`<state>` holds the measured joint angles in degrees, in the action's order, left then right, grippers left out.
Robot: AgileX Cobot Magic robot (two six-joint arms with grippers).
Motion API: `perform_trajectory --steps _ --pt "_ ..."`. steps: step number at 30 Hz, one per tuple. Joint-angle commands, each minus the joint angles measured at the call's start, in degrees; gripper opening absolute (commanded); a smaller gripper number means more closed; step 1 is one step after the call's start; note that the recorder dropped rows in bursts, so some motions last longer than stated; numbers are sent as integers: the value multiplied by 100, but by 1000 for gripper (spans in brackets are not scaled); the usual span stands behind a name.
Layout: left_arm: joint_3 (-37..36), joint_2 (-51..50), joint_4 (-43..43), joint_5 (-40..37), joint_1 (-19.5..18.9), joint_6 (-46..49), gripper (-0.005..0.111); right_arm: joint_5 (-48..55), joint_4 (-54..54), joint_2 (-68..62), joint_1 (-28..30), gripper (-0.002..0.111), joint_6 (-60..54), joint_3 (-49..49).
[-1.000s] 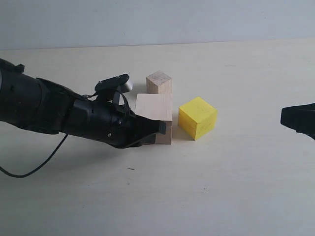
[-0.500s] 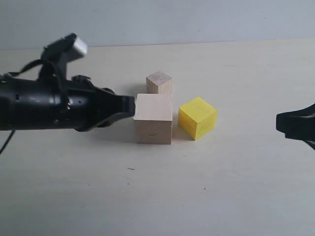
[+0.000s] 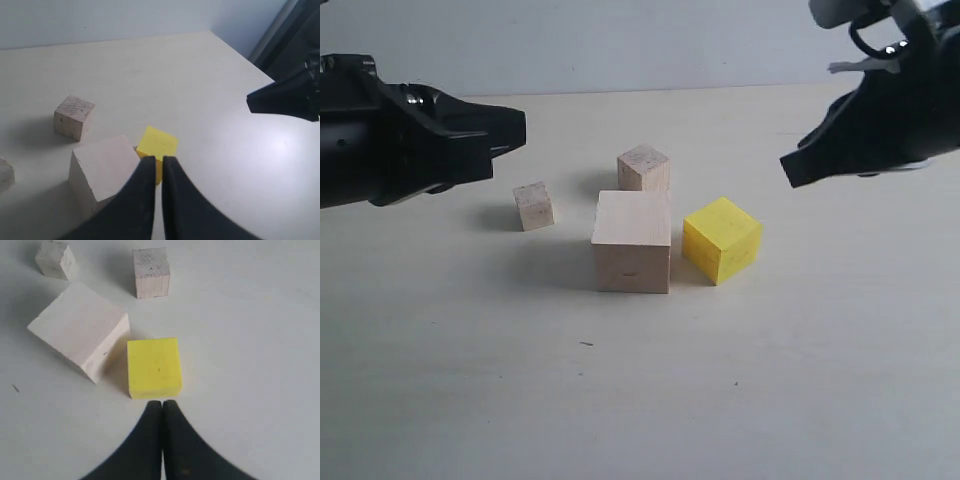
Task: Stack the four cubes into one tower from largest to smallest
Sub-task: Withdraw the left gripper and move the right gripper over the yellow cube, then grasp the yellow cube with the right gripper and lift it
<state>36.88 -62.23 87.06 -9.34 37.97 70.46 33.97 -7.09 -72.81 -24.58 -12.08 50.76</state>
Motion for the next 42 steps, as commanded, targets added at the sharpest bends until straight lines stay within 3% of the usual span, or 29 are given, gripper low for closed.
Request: perform_trajectory --steps 1,5,10,13,18,34,37,40,42 --pt "-32 16 -371 227 -22 -24 8 13 146 -735 -12 9 -142 406" --pt "-32 16 -397 351 -85 -24 8 -154 -13 -1337 -12 35 -487 569" --pt "-32 27 -385 156 -221 -67 8 -701 -682 -1966 -12 89 -1086 581" --pt "-32 27 -385 89 -221 -194 8 -1003 -736 -2310 -12 103 -1086 684" --pt "-32 27 -385 52 -221 -232 8 -672 -748 -2991 -12 101 -1086 1099" --pt "-32 27 -423 -172 -221 -232 8 -695 -580 -3549 -12 101 -1086 1099" --pt "-32 27 -423 -240 -221 -232 8 -693 -580 -3586 -12 93 -1086 1099" --pt "-32 27 -423 -269 -221 -232 8 -669 -580 -3586 -12 73 -1074 1125" --pt "-32 27 -423 -279 -221 -232 8 -487 -580 -3586 -12 52 -1038 1238"
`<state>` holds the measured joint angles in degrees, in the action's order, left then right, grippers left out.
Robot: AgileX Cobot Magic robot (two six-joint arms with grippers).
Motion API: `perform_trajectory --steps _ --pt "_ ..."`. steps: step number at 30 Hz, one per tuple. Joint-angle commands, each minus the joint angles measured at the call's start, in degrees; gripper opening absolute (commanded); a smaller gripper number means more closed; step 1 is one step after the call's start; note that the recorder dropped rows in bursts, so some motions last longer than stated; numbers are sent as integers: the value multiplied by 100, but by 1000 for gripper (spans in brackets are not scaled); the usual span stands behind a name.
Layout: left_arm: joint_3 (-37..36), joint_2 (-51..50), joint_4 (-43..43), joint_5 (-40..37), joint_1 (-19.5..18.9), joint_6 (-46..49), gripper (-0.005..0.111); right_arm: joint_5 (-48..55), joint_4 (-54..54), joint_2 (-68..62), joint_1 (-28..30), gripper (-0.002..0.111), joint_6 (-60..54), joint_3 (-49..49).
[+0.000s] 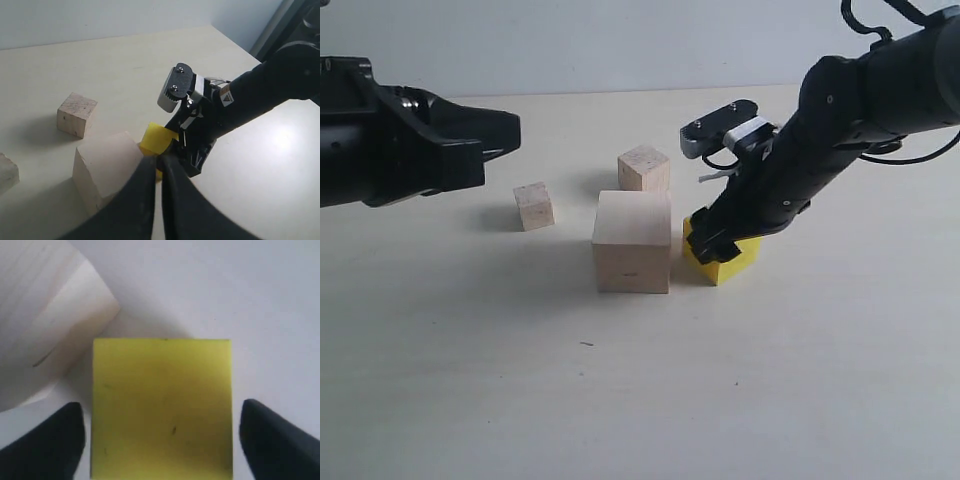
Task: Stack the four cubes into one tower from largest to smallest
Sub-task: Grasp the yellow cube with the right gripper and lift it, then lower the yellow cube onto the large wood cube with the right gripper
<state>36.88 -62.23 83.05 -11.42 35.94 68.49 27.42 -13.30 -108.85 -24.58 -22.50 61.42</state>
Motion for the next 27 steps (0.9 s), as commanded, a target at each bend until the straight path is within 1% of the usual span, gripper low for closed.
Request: perform_trajectory --steps 1,4,5,13,17,19,20,23,27 --pt "-32 27 -22 -71 -17 -36 8 313 41 18 -12 41 4 228" --pt "-32 27 -22 -81 -17 -36 8 867 41 42 -12 9 4 464" --pt "-32 27 -22 -81 -17 -36 8 1047 55 67 -12 0 4 549" --pt "-32 130 -22 -9 -17 -36 8 2040 164 612 -12 0 4 1184" --pt "-32 212 -88 10 -185 -36 8 2433 -110 892 -12 0 -66 1490" --pt "-32 249 -181 -76 -314 -36 8 2581 -293 975 -12 0 -317 1646" --pt "-32 263 -195 -104 -368 -36 8 2652 -368 1003 -12 0 -618 1726" --pt "-32 289 -276 -392 -571 -36 8 2820 -382 1028 -12 0 -1447 1971" --pt "-32 299 -620 -880 -775 -189 8 3002 -406 901 -12 0 -2017 2264"
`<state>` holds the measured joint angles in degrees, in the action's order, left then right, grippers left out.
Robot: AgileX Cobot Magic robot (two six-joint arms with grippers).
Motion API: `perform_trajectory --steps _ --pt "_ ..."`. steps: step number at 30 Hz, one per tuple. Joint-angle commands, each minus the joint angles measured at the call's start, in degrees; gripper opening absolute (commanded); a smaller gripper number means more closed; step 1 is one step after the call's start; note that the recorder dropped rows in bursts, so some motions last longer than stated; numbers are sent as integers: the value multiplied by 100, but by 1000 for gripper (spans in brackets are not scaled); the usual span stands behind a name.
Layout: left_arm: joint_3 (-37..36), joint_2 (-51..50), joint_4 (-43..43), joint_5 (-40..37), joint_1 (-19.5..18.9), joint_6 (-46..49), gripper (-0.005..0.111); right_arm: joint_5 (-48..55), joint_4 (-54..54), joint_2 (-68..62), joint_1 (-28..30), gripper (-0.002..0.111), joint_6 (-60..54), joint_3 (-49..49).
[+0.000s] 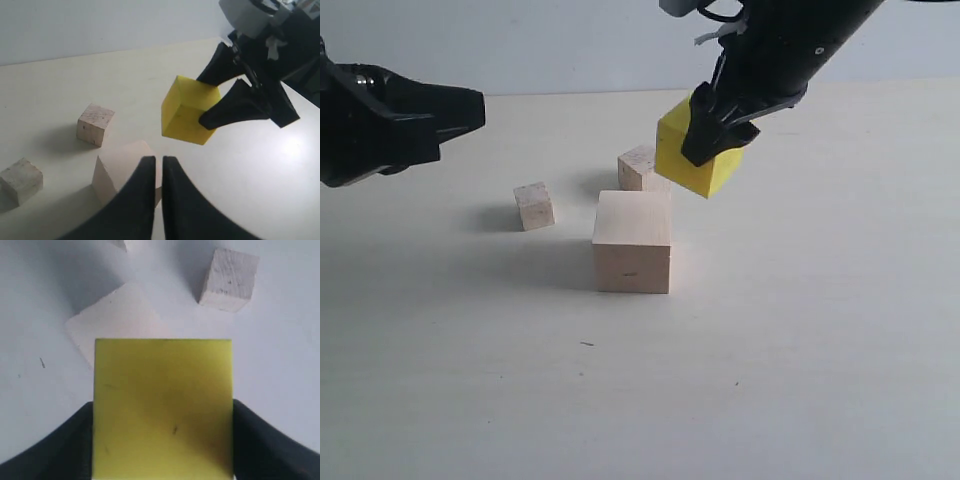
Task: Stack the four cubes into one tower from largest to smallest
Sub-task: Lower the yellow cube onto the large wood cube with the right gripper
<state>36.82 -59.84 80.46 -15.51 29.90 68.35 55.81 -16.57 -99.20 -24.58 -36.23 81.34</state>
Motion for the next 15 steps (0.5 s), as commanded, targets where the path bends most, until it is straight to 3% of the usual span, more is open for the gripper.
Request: perform_trajectory --steps 1,9,15 --pt "-27 59 -555 -590 -203 -276 8 213 -80 -105 -12 0 -878 348" --pt "-27 87 -1941 -1283 -266 -1265 8 647 -341 -456 -12 0 -3642 665" --pt "-27 278 -2186 -1608 -266 -1436 8 600 -661 -683 -12 0 -3837 774"
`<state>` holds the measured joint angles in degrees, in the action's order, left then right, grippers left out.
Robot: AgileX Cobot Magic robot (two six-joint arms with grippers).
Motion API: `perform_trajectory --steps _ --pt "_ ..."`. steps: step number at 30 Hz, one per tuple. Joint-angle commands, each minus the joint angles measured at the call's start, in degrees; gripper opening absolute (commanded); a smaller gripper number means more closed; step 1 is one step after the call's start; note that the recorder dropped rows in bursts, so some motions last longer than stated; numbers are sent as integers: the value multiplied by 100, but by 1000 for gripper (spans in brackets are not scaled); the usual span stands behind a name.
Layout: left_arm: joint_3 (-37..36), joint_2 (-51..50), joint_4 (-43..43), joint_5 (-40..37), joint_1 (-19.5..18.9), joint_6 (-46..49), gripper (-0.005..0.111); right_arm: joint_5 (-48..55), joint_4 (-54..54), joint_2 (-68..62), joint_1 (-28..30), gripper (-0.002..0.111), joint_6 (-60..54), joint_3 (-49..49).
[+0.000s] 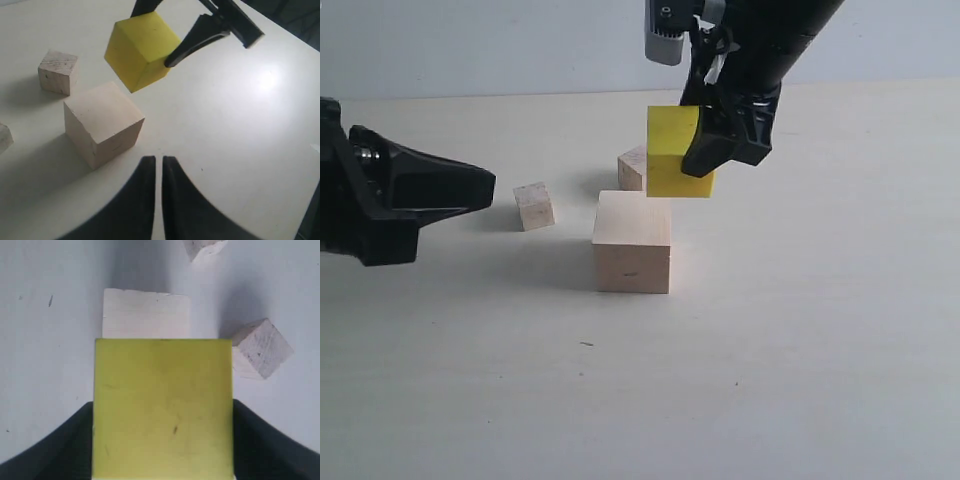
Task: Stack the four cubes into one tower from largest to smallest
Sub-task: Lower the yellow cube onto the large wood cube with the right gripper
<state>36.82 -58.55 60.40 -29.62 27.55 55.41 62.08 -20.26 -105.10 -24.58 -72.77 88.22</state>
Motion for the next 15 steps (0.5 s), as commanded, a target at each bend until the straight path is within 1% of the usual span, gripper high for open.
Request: perform_trajectory --steps 1,8,10,11,15 --pt "-27 203 -202 -197 -32 -170 8 -26 -328 -116 -12 0 -213 86" --pt "-27 380 -282 -197 -32 -185 8 -86 -596 -211 -12 0 -270 86" --pt "-27 386 -294 -197 -32 -185 8 -128 -695 -269 -92 0 -284 86" --pt "-27 386 -294 -197 -32 -185 8 -174 -634 -320 -200 0 -330 86" --pt "-27 386 -440 -275 -32 -345 8 -439 -497 -461 -308 0 -330 86"
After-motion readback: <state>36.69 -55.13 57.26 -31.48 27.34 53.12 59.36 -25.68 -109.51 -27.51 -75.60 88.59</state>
